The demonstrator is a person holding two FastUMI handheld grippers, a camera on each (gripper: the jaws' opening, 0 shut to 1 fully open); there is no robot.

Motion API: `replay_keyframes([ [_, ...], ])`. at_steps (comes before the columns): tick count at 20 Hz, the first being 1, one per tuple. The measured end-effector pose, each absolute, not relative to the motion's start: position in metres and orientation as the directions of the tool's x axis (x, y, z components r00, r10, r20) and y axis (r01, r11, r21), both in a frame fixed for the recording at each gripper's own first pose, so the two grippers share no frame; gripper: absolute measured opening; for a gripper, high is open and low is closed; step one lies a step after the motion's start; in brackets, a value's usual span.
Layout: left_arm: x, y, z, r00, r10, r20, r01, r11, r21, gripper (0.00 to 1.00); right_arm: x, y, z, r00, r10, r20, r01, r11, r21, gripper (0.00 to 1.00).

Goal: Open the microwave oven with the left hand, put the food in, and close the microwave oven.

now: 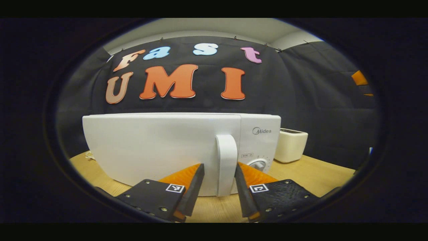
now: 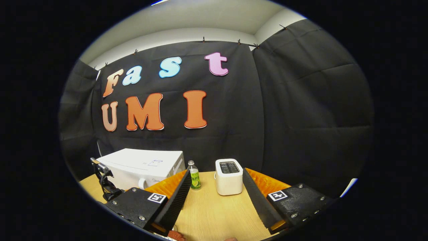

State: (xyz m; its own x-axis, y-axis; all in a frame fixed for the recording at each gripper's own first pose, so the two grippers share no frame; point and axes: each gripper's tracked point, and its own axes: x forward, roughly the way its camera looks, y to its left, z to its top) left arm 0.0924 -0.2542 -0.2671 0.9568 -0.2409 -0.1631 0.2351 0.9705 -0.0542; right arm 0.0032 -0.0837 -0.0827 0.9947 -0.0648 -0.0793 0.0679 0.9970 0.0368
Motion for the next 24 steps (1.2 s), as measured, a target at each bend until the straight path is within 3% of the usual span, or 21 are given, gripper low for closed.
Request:
replay_keyframes([
  [1,0.09,-0.259,-0.272,0.948,-0.259,-0.185,0.25,0.966,-0.071,0.49,0.002,-0.084,-0.083,0.995,-0.064,-0.08,0.066,0.997,0.031,0.95],
  [2,0.087,-0.258,-0.273,0.945,-0.264,-0.194,0.252,0.964,-0.085,0.29,0.002,-0.085,-0.084,0.995,-0.065,-0.079,0.067,0.998,0.022,0.95],
  [3,0.086,-0.26,-0.27,0.942,-0.283,-0.182,0.268,0.958,-0.103,0.24,0.002,-0.086,-0.084,0.995,-0.068,-0.079,0.07,0.997,0.012,0.95],
  [4,0.084,-0.26,-0.272,0.935,-0.304,-0.183,0.283,0.95,-0.132,0.26,0.001,-0.089,-0.085,0.994,-0.073,-0.08,0.073,0.997,0.006,0.95],
  [9,0.081,-0.259,-0.271,0.925,-0.33,-0.188,0.311,0.942,-0.123,0.14,0.0,-0.088,-0.09,0.994,-0.068,-0.09,0.071,0.997,0.028,0.95],
  [15,0.079,-0.258,-0.273,0.922,-0.335,-0.194,0.313,0.94,-0.137,0.14,-0.001,-0.085,-0.105,0.991,-0.06,-0.116,0.06,0.998,-0.002,0.95],
  [18,0.079,-0.258,-0.273,0.922,-0.336,-0.192,0.313,0.939,-0.144,0.08,0.002,-0.083,-0.116,0.99,-0.051,-0.134,0.05,0.999,-0.007,0.95],
  [21,0.079,-0.258,-0.274,0.922,-0.336,-0.191,0.316,0.94,-0.13,0.11,0.006,-0.082,-0.126,0.987,-0.045,-0.155,0.044,0.999,-0.009,0.95],
  [22,0.078,-0.258,-0.275,0.921,-0.339,-0.194,0.318,0.939,-0.13,0.05,0.007,-0.081,-0.13,0.986,-0.043,-0.161,0.043,0.999,-0.006,0.95],
  [24,0.063,-0.256,-0.274,0.916,-0.355,-0.189,0.33,0.932,-0.148,0.04,0.007,-0.081,-0.136,0.985,-0.038,-0.17,0.039,0.999,0.003,0.95],
])
